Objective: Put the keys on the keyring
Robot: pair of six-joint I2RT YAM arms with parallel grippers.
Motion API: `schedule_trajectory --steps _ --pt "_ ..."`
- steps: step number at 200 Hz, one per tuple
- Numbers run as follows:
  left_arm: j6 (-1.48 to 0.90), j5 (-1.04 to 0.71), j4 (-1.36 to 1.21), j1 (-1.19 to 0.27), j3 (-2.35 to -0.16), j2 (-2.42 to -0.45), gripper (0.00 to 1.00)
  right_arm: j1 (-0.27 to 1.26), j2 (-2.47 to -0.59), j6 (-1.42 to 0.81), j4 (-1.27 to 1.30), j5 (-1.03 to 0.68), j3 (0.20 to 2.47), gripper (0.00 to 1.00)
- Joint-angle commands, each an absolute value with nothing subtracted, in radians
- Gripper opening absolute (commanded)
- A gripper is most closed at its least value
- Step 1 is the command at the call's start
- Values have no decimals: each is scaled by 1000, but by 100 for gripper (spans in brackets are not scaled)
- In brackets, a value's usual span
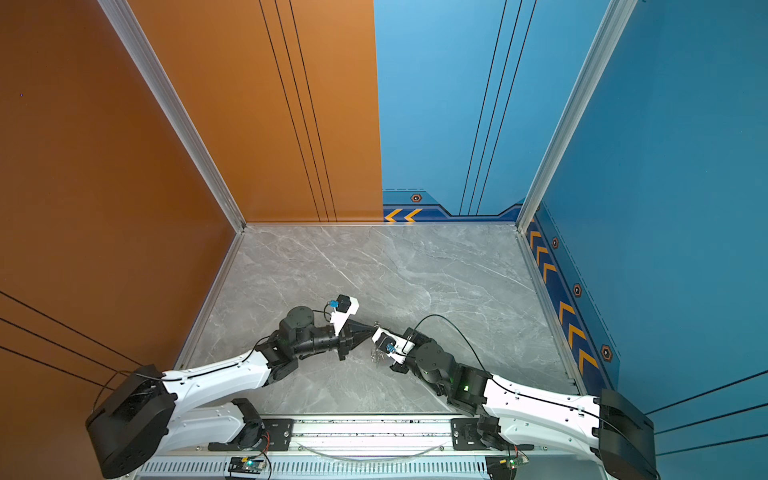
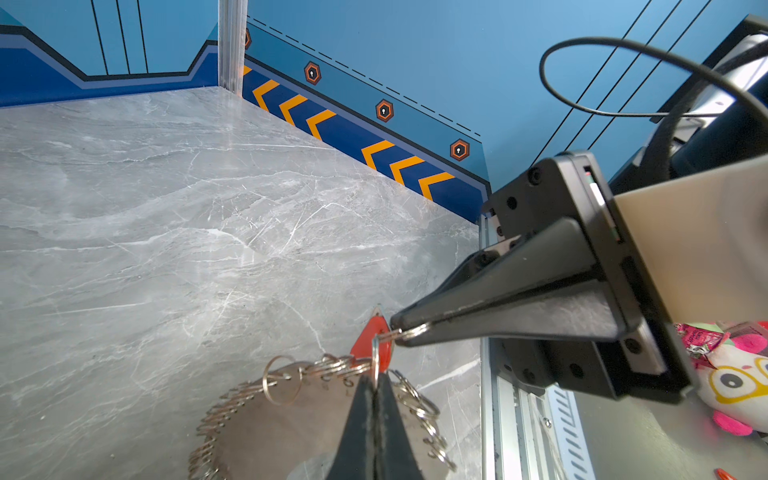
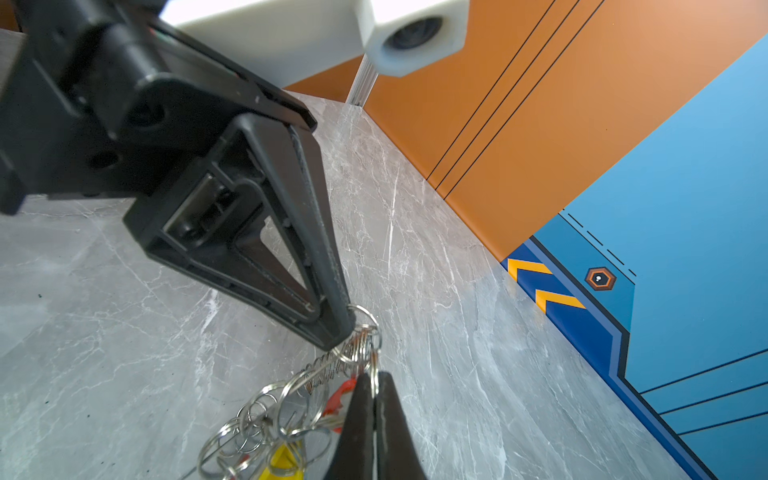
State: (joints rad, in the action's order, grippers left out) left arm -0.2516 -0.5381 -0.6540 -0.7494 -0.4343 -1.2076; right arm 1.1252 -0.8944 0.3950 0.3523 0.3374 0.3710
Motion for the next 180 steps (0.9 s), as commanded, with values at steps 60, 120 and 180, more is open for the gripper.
schedule_trajectory --steps 60,120,180 --pt "-242 -529 -652 -780 -482 -1200 0 1120 -938 373 366 330 405 0" --pt "-244 -513 -652 -788 -486 -1202 0 1120 -965 369 373 332 405 0" --pt "-223 -452 -652 -790 -472 -1194 0 1119 -891 356 340 330 396 0"
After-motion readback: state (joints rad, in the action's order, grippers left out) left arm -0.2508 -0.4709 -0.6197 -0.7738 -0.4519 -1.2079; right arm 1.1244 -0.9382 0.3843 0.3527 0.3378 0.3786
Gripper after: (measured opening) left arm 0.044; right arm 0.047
